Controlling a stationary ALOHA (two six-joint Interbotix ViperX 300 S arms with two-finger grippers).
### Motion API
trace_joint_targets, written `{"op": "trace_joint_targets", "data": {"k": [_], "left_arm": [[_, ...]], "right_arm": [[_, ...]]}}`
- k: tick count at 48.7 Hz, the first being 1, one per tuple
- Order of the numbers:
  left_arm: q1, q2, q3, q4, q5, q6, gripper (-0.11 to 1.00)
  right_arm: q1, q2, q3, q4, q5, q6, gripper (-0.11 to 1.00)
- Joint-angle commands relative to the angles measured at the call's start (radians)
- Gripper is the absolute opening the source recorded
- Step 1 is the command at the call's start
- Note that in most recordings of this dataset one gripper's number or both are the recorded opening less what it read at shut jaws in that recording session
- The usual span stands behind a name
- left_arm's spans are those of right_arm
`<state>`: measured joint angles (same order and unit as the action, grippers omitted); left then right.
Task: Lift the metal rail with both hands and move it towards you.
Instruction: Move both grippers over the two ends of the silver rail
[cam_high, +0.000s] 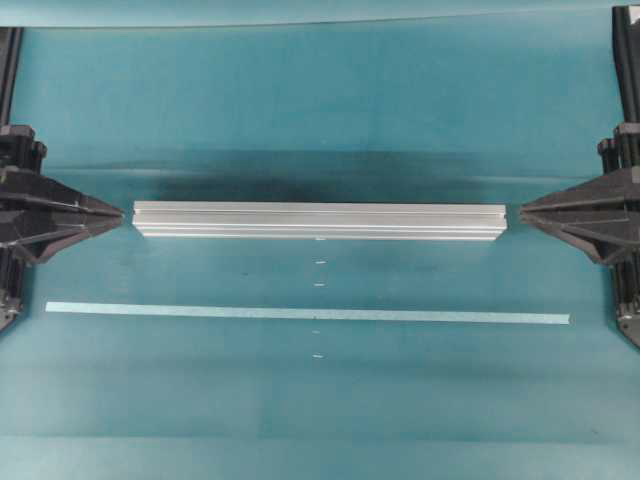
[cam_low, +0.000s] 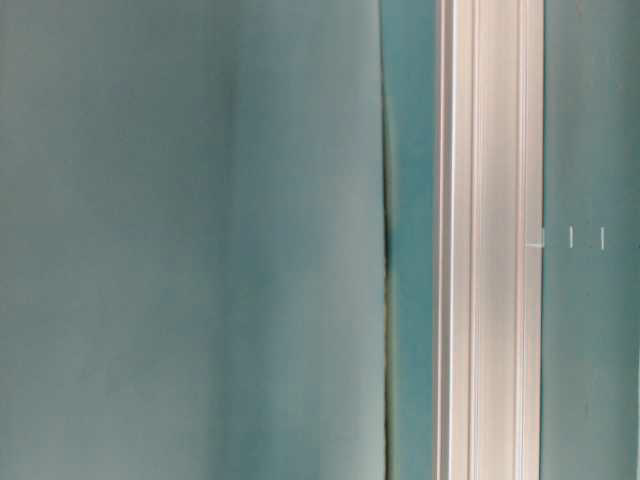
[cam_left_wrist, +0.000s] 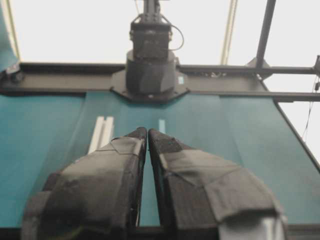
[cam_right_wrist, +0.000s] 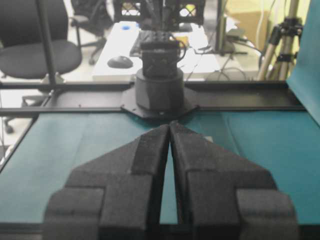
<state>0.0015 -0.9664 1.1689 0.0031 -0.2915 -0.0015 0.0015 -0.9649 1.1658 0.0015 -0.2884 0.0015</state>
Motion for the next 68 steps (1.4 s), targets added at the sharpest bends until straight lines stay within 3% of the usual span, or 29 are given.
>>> {"op": "trace_joint_targets", "data": {"k": [1, 4, 10, 27, 42, 55, 68], "left_arm": [[-0.008, 0.032, -0.026, 0.008, 0.014, -0.029, 0.14], [-0.003, 0.041, -0.038, 0.009, 0.038, -0.040, 0.13], [0.017, 0.054, -0.092, 0.009, 0.143, -0.046, -0.02], [0.086, 0.195, -0.322, 0.017, 0.650, -0.028, -0.05], [0.127, 0.410, -0.469, 0.020, 0.917, 0.069, -0.05], [0.169, 0.595, -0.620, 0.025, 1.121, 0.176, -0.05], [0.207, 0.704, -0.704, 0.029, 1.209, 0.202, -0.05]], "right_arm": [[0.006, 0.009, -0.015, 0.005, -0.009, 0.012, 0.14], [0.008, 0.012, -0.026, 0.031, 0.012, 0.018, 0.10], [-0.003, 0.011, -0.057, 0.046, 0.110, 0.055, -0.03], [-0.106, 0.106, -0.253, 0.044, 0.687, 0.107, -0.04], [-0.183, 0.357, -0.410, 0.041, 0.946, 0.098, -0.04], [-0.198, 0.566, -0.552, 0.009, 1.075, 0.003, -0.04], [-0.219, 0.755, -0.687, 0.009, 1.239, -0.141, -0.04]]}}
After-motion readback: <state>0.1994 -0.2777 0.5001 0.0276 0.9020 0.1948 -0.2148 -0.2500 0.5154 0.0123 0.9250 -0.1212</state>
